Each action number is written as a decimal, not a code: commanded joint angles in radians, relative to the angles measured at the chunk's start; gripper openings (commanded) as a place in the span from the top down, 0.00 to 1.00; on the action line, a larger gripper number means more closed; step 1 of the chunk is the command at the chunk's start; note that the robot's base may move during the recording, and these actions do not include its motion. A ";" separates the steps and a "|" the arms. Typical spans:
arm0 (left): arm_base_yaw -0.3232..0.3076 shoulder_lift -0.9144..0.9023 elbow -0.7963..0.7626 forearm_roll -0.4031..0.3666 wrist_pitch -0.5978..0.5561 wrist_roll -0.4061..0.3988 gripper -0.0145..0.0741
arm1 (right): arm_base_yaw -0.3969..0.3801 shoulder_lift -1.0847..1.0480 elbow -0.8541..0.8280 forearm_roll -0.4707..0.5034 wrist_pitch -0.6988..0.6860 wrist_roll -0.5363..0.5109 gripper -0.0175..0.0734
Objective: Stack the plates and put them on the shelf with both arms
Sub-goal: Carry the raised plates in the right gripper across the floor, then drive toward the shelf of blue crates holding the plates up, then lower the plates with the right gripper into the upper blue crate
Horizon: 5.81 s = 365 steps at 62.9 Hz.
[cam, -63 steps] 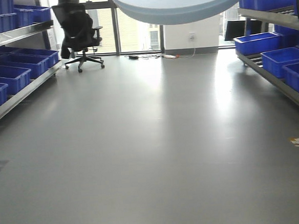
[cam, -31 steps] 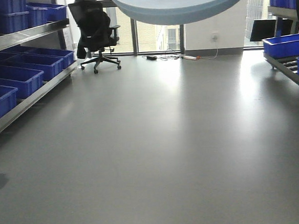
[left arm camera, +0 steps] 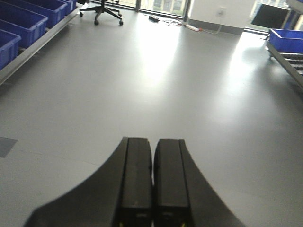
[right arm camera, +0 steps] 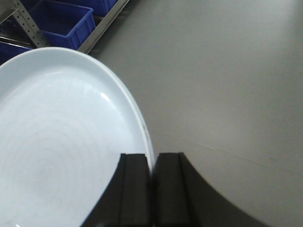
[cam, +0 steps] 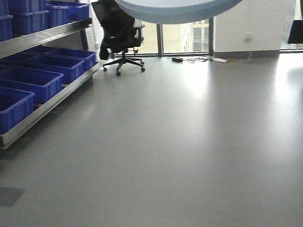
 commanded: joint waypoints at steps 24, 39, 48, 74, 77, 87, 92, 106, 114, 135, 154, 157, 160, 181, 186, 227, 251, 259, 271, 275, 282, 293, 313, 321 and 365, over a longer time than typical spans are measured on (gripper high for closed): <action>-0.004 0.003 -0.030 -0.005 -0.089 -0.005 0.74 | -0.002 -0.035 -0.039 -0.001 -0.090 -0.002 0.75; -0.004 0.003 -0.030 -0.005 -0.089 -0.005 0.74 | -0.002 -0.035 -0.039 -0.001 -0.090 -0.002 0.75; -0.004 0.003 -0.030 -0.005 -0.089 -0.005 0.74 | -0.002 -0.035 -0.039 -0.001 -0.090 -0.002 0.75; -0.004 0.003 -0.030 -0.005 -0.089 -0.005 0.74 | -0.002 -0.035 -0.039 -0.001 -0.090 -0.002 0.75; -0.004 0.003 -0.030 -0.005 -0.089 -0.005 0.74 | -0.002 -0.035 -0.039 -0.001 -0.090 -0.002 0.75; -0.004 0.003 -0.030 -0.005 -0.089 -0.005 0.74 | -0.002 -0.035 -0.039 -0.001 -0.090 -0.002 0.75; -0.004 0.003 -0.030 -0.005 -0.089 -0.005 0.74 | -0.002 -0.035 -0.039 -0.001 -0.090 -0.002 0.75; -0.004 0.003 -0.030 -0.005 -0.089 -0.005 0.74 | -0.002 -0.035 -0.039 -0.001 -0.090 -0.002 0.75; -0.004 0.003 -0.030 -0.005 -0.089 -0.005 0.74 | -0.002 -0.035 -0.039 -0.001 -0.090 -0.002 0.75; -0.004 0.003 -0.030 -0.005 -0.089 -0.005 0.74 | -0.002 -0.035 -0.039 -0.001 -0.090 -0.002 0.75; -0.004 0.003 -0.030 -0.005 -0.089 -0.005 0.74 | -0.002 -0.035 -0.039 -0.001 -0.090 -0.002 0.75; -0.004 0.003 -0.030 -0.005 -0.089 -0.005 0.74 | -0.002 -0.035 -0.039 -0.001 -0.090 -0.002 0.75; -0.004 0.003 -0.030 -0.005 -0.089 -0.005 0.74 | -0.002 -0.035 -0.039 -0.001 -0.090 -0.002 0.75; -0.004 0.003 -0.030 -0.005 -0.089 -0.005 0.74 | -0.002 -0.035 -0.039 -0.001 -0.090 -0.002 0.75; -0.004 0.003 -0.030 -0.005 -0.089 -0.005 0.74 | -0.002 -0.035 -0.039 -0.001 -0.090 -0.002 0.75; -0.004 0.003 -0.030 -0.005 -0.089 -0.005 0.74 | -0.002 -0.035 -0.039 -0.001 -0.090 -0.002 0.75; -0.004 0.003 -0.030 -0.005 -0.089 -0.005 0.74 | -0.002 -0.035 -0.039 -0.001 -0.090 -0.002 0.75; -0.004 0.003 -0.030 -0.005 -0.089 -0.005 0.74 | -0.002 -0.035 -0.039 -0.001 -0.090 -0.002 0.75; -0.004 0.003 -0.030 -0.005 -0.089 -0.005 0.74 | -0.002 -0.035 -0.039 -0.001 -0.090 -0.002 0.75; -0.004 0.003 -0.030 -0.005 -0.089 -0.005 0.74 | -0.002 -0.035 -0.039 -0.001 -0.090 -0.002 0.75; -0.004 0.003 -0.030 -0.005 -0.089 -0.005 0.74 | -0.002 -0.035 -0.039 -0.001 -0.090 -0.002 0.75; -0.004 0.003 -0.030 -0.005 -0.089 -0.005 0.74 | -0.002 -0.035 -0.039 -0.001 -0.090 -0.002 0.75; -0.004 0.003 -0.030 -0.005 -0.089 -0.005 0.74 | -0.002 -0.035 -0.039 -0.001 -0.090 -0.002 0.75; -0.004 0.003 -0.030 -0.005 -0.089 -0.005 0.74 | -0.002 -0.035 -0.039 -0.001 -0.090 -0.002 0.75; -0.004 0.003 -0.030 -0.005 -0.089 -0.005 0.74 | -0.066 0.195 -0.242 -0.001 -0.171 -0.002 0.75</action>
